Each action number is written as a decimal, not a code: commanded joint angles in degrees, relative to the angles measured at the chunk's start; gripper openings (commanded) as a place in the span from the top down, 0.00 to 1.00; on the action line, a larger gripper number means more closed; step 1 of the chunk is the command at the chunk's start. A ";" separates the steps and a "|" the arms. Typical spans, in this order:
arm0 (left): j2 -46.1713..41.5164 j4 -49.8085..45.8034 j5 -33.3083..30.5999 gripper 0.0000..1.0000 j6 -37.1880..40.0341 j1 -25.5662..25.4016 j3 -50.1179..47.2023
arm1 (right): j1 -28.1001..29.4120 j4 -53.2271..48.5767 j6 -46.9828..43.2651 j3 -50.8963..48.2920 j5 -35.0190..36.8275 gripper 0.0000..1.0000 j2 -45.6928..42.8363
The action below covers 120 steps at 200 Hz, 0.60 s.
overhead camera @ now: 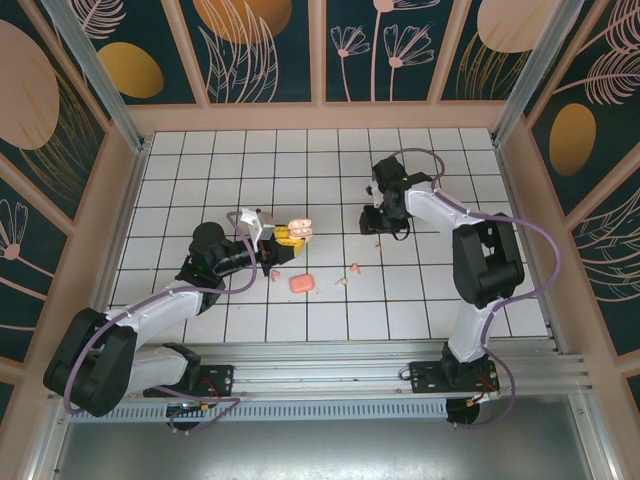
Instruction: Insert the wireless bluetooth earbuds into the charging case
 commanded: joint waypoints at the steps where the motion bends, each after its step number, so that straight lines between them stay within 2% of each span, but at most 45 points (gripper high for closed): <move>1: 0.16 -0.59 -0.71 0.82 1.62 -0.13 1.41 | -1.19 -2.46 -0.21 1.52 1.19 0.59 2.08; 120: -0.19 -2.36 -0.89 0.82 1.83 -0.09 2.24 | -1.30 -0.82 -0.13 -1.69 -2.85 0.64 5.53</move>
